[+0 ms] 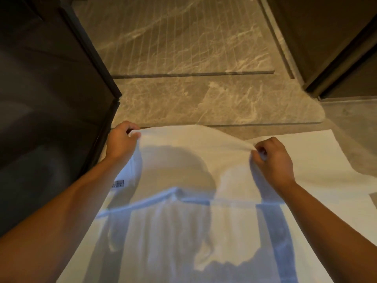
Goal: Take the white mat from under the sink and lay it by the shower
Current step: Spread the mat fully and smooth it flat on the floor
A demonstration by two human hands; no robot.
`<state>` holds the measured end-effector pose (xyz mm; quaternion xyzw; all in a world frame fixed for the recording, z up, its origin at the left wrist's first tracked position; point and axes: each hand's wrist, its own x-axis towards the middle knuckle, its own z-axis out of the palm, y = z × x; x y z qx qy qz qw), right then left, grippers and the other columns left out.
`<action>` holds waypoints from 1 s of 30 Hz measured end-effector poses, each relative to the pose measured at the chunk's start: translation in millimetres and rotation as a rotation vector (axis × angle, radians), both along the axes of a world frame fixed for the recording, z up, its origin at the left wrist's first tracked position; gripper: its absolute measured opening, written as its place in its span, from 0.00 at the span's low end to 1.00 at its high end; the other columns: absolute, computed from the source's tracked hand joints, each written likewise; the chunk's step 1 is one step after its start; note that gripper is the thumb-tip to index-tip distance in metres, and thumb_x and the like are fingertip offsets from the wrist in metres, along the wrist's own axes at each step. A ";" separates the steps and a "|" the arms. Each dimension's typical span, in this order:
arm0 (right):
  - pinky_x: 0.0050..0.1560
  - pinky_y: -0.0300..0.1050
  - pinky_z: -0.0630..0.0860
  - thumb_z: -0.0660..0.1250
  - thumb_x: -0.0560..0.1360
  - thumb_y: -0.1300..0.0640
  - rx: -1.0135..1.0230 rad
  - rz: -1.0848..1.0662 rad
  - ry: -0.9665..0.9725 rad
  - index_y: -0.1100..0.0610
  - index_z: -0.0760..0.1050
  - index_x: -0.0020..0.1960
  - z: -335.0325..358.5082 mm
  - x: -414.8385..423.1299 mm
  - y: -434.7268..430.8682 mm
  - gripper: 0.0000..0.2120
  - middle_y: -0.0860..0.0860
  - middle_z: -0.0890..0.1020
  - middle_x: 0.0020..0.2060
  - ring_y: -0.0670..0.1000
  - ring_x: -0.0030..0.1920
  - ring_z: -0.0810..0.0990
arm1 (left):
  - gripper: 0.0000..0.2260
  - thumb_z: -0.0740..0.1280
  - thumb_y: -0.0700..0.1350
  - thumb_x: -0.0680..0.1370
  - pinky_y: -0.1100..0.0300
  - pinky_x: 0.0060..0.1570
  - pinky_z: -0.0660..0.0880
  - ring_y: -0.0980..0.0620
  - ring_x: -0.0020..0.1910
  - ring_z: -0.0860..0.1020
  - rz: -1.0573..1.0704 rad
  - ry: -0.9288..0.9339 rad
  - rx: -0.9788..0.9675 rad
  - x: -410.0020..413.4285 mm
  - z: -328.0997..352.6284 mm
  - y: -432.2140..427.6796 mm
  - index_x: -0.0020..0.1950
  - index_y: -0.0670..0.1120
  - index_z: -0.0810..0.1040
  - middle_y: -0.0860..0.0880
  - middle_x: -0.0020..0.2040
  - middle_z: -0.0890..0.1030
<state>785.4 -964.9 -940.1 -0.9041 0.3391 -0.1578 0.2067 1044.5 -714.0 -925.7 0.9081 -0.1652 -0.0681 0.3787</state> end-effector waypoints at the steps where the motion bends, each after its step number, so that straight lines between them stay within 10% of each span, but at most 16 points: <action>1: 0.42 0.51 0.71 0.68 0.71 0.63 -0.007 -0.018 -0.013 0.63 0.76 0.43 1.0 3.7 -3.2 0.03 0.61 0.76 0.42 0.62 0.47 0.75 | 0.04 0.66 0.37 0.73 0.63 0.41 0.66 0.51 0.43 0.74 -0.007 -0.019 0.004 4.0 2.3 -5.9 0.47 0.42 0.79 0.46 0.44 0.78; 7: 0.48 0.49 0.71 0.65 0.73 0.63 0.087 -0.044 0.099 0.62 0.75 0.56 -11.1 -1.0 7.6 0.12 0.61 0.76 0.53 0.61 0.55 0.74 | 0.14 0.67 0.41 0.74 0.51 0.61 0.65 0.41 0.61 0.70 -0.104 -0.115 0.149 -11.1 -1.8 -16.7 0.59 0.42 0.74 0.40 0.60 0.73; 14: 0.42 0.41 0.70 0.73 0.67 0.64 0.024 0.095 0.036 0.62 0.78 0.46 -16.8 -59.0 40.0 0.09 0.59 0.78 0.42 0.60 0.45 0.78 | 0.12 0.73 0.40 0.70 0.57 0.50 0.68 0.40 0.50 0.76 -0.530 -0.067 0.228 -98.9 -29.2 4.6 0.51 0.39 0.78 0.40 0.50 0.79; 30: 0.32 0.49 0.79 0.80 0.56 0.51 -0.072 0.251 0.279 0.58 0.80 0.46 -27.0 -133.6 64.7 0.22 0.59 0.80 0.41 0.62 0.39 0.80 | 0.33 0.71 0.56 0.69 0.53 0.68 0.58 0.49 0.72 0.57 -0.704 -0.065 0.510 -122.3 -43.2 8.5 0.69 0.48 0.64 0.49 0.73 0.61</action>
